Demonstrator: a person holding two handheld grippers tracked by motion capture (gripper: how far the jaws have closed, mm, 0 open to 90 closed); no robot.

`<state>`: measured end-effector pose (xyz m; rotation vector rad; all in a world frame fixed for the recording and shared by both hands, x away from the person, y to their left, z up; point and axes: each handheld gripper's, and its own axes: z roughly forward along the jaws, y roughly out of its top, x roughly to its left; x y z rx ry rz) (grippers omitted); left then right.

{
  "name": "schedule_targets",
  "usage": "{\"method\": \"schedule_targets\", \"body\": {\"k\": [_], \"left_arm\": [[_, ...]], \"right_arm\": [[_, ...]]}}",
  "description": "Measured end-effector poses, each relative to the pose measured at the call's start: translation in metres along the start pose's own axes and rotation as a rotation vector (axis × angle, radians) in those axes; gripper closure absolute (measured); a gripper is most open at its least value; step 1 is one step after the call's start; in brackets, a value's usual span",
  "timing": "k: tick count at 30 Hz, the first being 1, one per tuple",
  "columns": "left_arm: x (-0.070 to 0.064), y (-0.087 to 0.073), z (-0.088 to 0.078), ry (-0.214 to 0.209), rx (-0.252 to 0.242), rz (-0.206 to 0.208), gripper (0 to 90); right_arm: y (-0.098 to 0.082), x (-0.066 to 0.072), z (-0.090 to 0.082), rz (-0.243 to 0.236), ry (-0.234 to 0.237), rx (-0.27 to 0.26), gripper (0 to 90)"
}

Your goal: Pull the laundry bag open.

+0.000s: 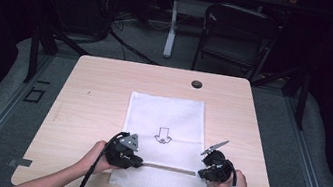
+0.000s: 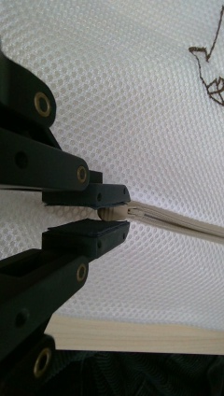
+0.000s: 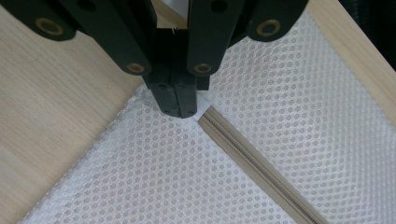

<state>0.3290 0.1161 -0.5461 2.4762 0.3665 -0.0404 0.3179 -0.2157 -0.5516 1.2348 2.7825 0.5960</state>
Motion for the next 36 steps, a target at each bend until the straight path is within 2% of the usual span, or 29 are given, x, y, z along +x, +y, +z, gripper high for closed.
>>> {"method": "schedule_targets", "body": {"k": [9, 15, 16, 17, 29, 31, 36], "left_arm": [[0.002, -0.011, -0.007, 0.013, 0.003, -0.025, 81.2], [0.002, -0.013, -0.01, 0.016, 0.01, -0.014, 81.3], [0.002, -0.014, -0.011, 0.027, 0.014, -0.017, 81.2], [0.002, -0.015, -0.011, 0.014, 0.001, -0.024, 81.2], [0.004, -0.025, -0.018, 0.04, 0.026, -0.028, 81.2], [0.005, -0.028, -0.019, 0.023, 0.013, -0.037, 81.2], [0.004, -0.031, -0.02, 0.03, 0.019, -0.034, 81.3]], "right_arm": [[0.0, 0.0, 0.0, 0.0, -0.001, 0.0, 90.0], [0.0, 0.0, 0.0, 0.0, -0.003, -0.001, 90.0], [0.0, 0.0, 0.0, 0.002, -0.002, -0.003, 90.0], [0.0, 0.0, 0.0, 0.0, -0.002, -0.001, 90.0], [0.0, 0.0, 0.0, 0.001, -0.002, 0.0, 90.0], [0.0, 0.0, 0.0, 0.001, -0.003, -0.001, 90.0], [0.0, 0.0, 0.0, 0.002, -0.003, 0.0, 90.0]]}}
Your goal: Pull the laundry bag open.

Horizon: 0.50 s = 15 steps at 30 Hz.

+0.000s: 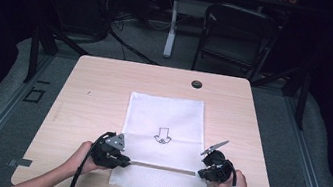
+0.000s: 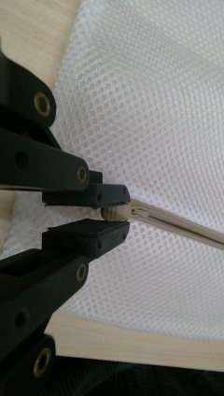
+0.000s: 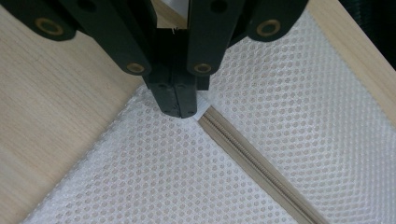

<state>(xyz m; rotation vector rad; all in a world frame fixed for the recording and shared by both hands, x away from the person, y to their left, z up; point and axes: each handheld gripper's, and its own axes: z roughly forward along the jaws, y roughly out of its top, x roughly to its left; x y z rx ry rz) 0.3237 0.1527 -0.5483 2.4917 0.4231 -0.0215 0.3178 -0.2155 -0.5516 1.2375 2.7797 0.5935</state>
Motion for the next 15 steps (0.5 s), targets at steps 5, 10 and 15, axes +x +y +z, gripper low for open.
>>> {"method": "schedule_targets", "body": {"k": [5, 10, 15], "left_arm": [[0.001, -0.005, -0.004, 0.013, 0.001, -0.007, 81.3], [0.002, -0.011, -0.009, 0.024, 0.005, -0.011, 81.3], [0.004, -0.017, -0.014, 0.029, 0.009, -0.017, 81.3]], "right_arm": [[0.0, 0.0, 0.001, -0.003, 0.011, -0.011, 90.0], [0.0, 0.0, 0.001, -0.003, 0.01, -0.011, 90.0], [0.0, 0.001, 0.0, 0.0, 0.0, -0.005, 90.0]]}}
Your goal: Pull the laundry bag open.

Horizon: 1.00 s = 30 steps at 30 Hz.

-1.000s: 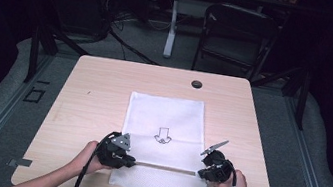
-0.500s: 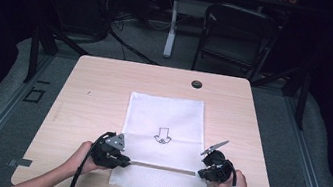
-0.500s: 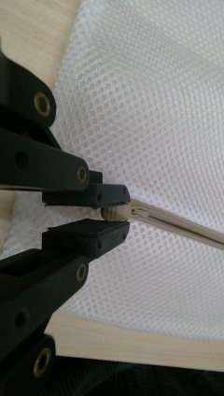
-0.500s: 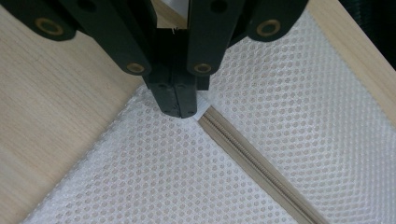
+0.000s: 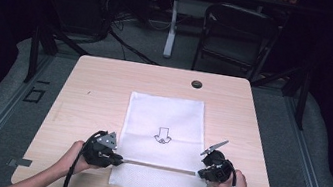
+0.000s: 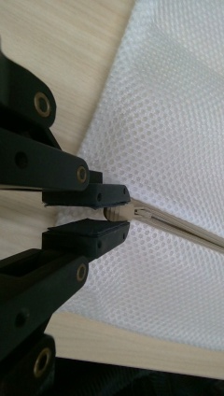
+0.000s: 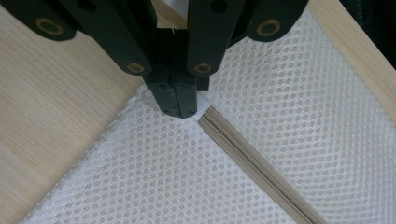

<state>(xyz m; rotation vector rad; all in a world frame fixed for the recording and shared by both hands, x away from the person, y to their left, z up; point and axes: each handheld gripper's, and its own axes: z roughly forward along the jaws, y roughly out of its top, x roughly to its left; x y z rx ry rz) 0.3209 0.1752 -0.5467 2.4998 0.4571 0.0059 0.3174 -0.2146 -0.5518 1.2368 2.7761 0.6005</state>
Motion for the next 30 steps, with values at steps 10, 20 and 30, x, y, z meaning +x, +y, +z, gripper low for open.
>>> {"method": "schedule_targets", "body": {"k": [10, 20, 30], "left_arm": [[0.003, -0.02, -0.009, 0.016, 0.006, -0.042, 81.3], [0.005, -0.029, -0.011, 0.016, -0.001, -0.044, 81.3], [0.007, -0.034, -0.009, 0.001, -0.009, -0.067, 81.0]], "right_arm": [[0.0, 0.0, 0.0, 0.0, 0.0, 0.001, 90.0], [0.0, 0.0, 0.0, -0.004, -0.007, 0.003, 90.0], [-0.001, 0.001, 0.0, 0.001, -0.009, -0.007, 90.0]]}}
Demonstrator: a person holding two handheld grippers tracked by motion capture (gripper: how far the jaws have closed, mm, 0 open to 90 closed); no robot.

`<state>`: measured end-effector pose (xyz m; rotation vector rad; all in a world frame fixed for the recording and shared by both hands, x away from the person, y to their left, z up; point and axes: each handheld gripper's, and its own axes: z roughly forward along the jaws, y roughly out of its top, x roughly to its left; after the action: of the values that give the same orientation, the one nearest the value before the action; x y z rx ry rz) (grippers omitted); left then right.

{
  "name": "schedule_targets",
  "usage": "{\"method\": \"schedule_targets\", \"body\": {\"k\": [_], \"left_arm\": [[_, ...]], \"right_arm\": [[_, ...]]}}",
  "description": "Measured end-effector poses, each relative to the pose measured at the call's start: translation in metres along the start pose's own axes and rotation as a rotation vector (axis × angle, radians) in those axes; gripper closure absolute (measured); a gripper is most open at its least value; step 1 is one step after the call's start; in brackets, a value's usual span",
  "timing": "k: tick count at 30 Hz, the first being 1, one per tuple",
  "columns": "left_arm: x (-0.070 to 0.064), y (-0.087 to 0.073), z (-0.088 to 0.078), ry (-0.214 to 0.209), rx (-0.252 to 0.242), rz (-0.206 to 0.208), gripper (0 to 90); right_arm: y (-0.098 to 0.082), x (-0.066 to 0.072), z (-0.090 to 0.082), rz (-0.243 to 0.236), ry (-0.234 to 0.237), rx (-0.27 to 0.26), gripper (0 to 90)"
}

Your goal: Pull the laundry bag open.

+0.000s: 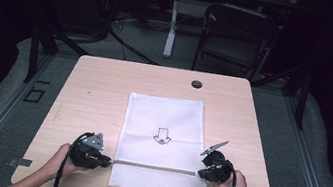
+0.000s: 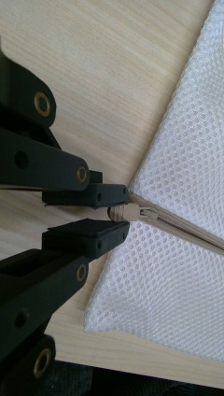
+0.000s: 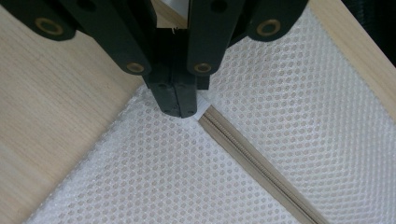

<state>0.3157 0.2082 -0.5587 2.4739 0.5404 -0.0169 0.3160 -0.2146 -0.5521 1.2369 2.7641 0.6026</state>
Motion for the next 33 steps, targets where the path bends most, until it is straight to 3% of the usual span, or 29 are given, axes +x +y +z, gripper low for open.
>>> {"method": "schedule_targets", "body": {"k": [3, 5, 6, 7, 10, 16, 18, 19, 21, 25, 29, 33], "left_arm": [[0.0, 0.002, -0.001, -0.008, -0.004, -0.011, 78.1], [0.001, 0.003, -0.003, -0.013, -0.008, -0.026, 60.0], [0.0, 0.004, -0.005, -0.001, -0.011, -0.029, 54.0], [0.0, 0.005, -0.007, 0.0, -0.015, -0.032, 49.3], [-0.002, 0.009, -0.019, 0.026, -0.048, -0.049, 38.2], [-0.008, 0.018, -0.045, 0.143, -0.08, -0.085, 16.9], [-0.008, 0.02, -0.052, 0.227, -0.044, -0.115, 15.1], [-0.008, 0.019, -0.056, 0.241, -0.048, -0.133, 13.4], [-0.005, 0.016, -0.063, 0.29, -0.043, -0.174, 14.0], [-0.001, 0.006, -0.075, 0.34, -0.059, -0.257, 11.3], [0.002, -0.002, -0.079, 0.354, -0.09, -0.305, 8.1], [0.005, -0.005, -0.075, 0.341, -0.094, -0.323, 7.1]], "right_arm": [[-0.002, 0.0, 0.0, -0.031, 0.002, -0.019, 87.9], [-0.002, 0.001, -0.003, -0.039, 0.046, -0.038, 67.0], [-0.001, 0.002, -0.006, -0.042, 0.061, -0.045, 64.9], [0.0, 0.005, -0.01, -0.055, 0.03, -0.063, 61.8], [0.002, 0.01, -0.021, -0.068, -0.002, -0.102, 47.4], [-0.004, 0.003, -0.042, -0.052, -0.057, -0.147, 18.4], [-0.008, -0.001, -0.048, -0.054, -0.088, -0.158, 14.7], [-0.011, -0.003, -0.051, -0.039, -0.108, -0.18, 13.8], [-0.015, -0.008, -0.058, -0.028, -0.13, -0.179, 9.1], [-0.029, -0.021, -0.068, 0.023, -0.174, -0.183, 2.4], [-0.046, -0.034, -0.072, 0.086, -0.205, -0.19, 0.0], [-0.057, -0.043, -0.072, 0.127, -0.22, -0.182, 0.0]]}}
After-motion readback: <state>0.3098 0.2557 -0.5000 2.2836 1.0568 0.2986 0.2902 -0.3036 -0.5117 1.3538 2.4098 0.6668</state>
